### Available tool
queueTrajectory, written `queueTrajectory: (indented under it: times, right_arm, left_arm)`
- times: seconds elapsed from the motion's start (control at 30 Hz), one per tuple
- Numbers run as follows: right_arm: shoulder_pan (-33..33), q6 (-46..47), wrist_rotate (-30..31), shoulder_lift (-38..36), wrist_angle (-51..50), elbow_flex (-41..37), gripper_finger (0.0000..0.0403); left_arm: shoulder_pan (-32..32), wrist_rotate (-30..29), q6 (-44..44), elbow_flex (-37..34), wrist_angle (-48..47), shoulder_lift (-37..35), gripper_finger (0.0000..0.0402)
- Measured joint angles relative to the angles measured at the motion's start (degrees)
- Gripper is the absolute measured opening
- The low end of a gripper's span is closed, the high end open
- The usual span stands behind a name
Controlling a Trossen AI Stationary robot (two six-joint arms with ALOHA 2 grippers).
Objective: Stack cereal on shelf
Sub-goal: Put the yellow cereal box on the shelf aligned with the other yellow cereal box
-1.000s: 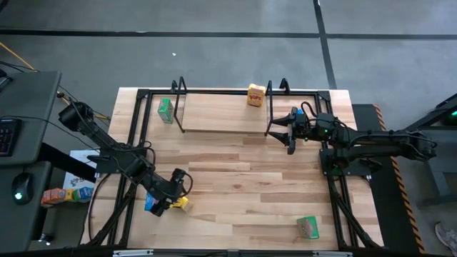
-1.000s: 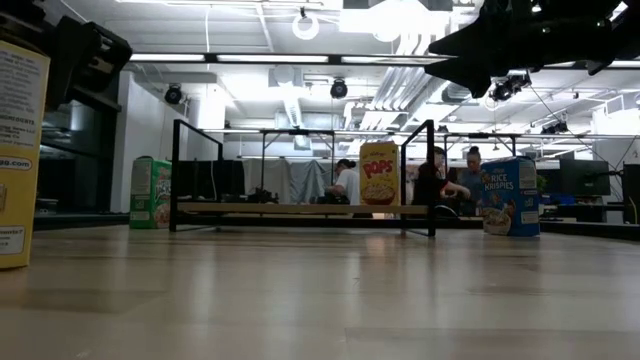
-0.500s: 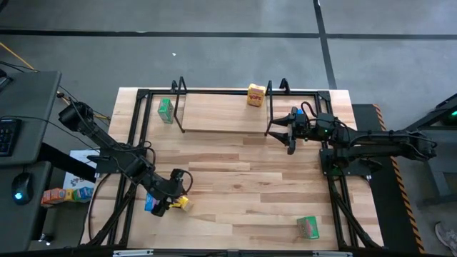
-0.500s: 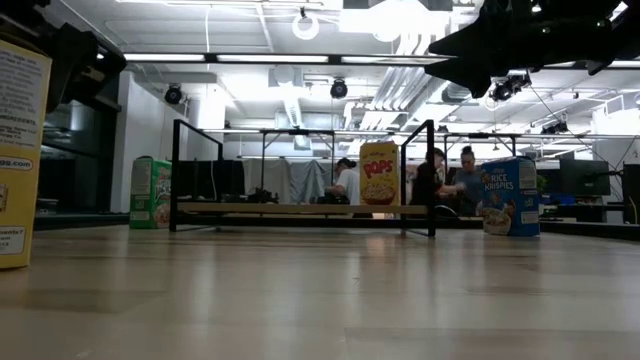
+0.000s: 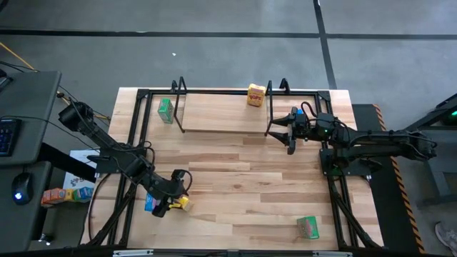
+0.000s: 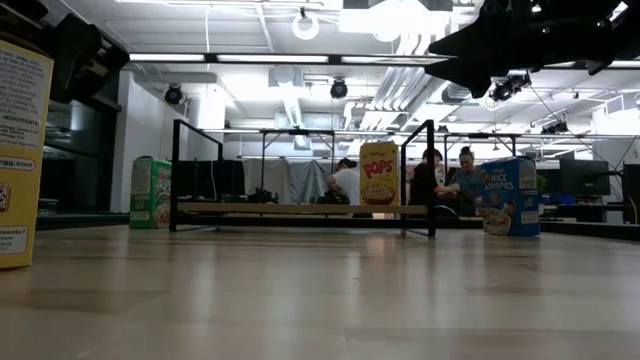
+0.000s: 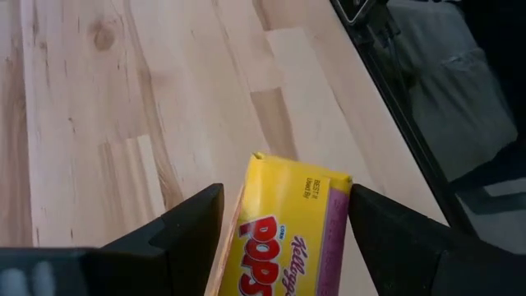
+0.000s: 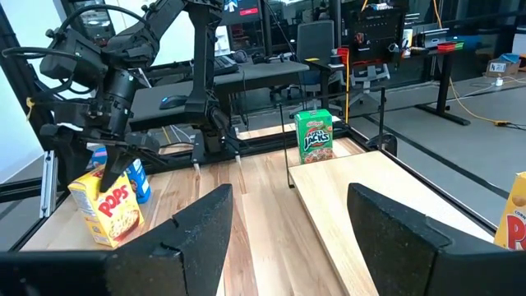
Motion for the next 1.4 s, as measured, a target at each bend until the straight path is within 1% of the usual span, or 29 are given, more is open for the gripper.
queueTrajectory:
  times: [0.1,0.2,0.3,0.57,0.7,0.87,0.97,1.1,1.2,1.3,1.4]
  right_arm:
    - [0.0,0.0,0.0,0.0,0.0,0.0,0.0234]
    - [0.0,0.0,0.0,0.0,0.0,0.0,0.0234]
    - [0.0,0.0,0.0,0.0,0.0,0.0,0.0234]
    - [0.0,0.0,0.0,0.0,0.0,0.0,0.0234]
    - [0.0,0.0,0.0,0.0,0.0,0.0,0.0234]
    - [0.0,0.0,0.0,0.0,0.0,0.0,0.0234]
    - [0.0,0.0,0.0,0.0,0.0,0.0,0.0234]
    - [0.0,0.0,0.0,0.0,0.0,0.0,0.0234]
    - [0.0,0.0,0.0,0.0,0.0,0.0,0.0234]
    - [0.0,0.0,0.0,0.0,0.0,0.0,0.0234]
    - [0.0,-0.7,0.0,0.0,-0.1,0.0,0.0234]
  left_arm:
    - [0.0,0.0,0.3,0.0,-0.8,0.0,0.025]
    - [-0.2,0.0,2.3,0.0,-3.6,0.0,0.025]
    - [-0.2,0.0,2.5,0.0,-5.6,0.0,0.025]
    - [-0.2,0.1,4.8,0.0,-4.4,0.0,0.0247]
    - [-0.2,0.1,5.0,0.0,-4.8,0.0,0.0227]
    - [-0.2,0.1,5.2,0.0,-4.8,0.0,0.0187]
    - [-0.2,0.2,6.8,0.0,-4.6,0.0,0.0164]
    - [0.2,-0.7,7.4,0.0,-4.4,0.0,0.0139]
    - [1.4,-1.8,6.1,0.5,-4.6,0.0,0.0129]
    - [3.2,-2.3,6.2,2.8,-4.5,0.0,0.0125]
    - [5.6,-5.3,8.9,6.2,-4.4,0.0,0.0124]
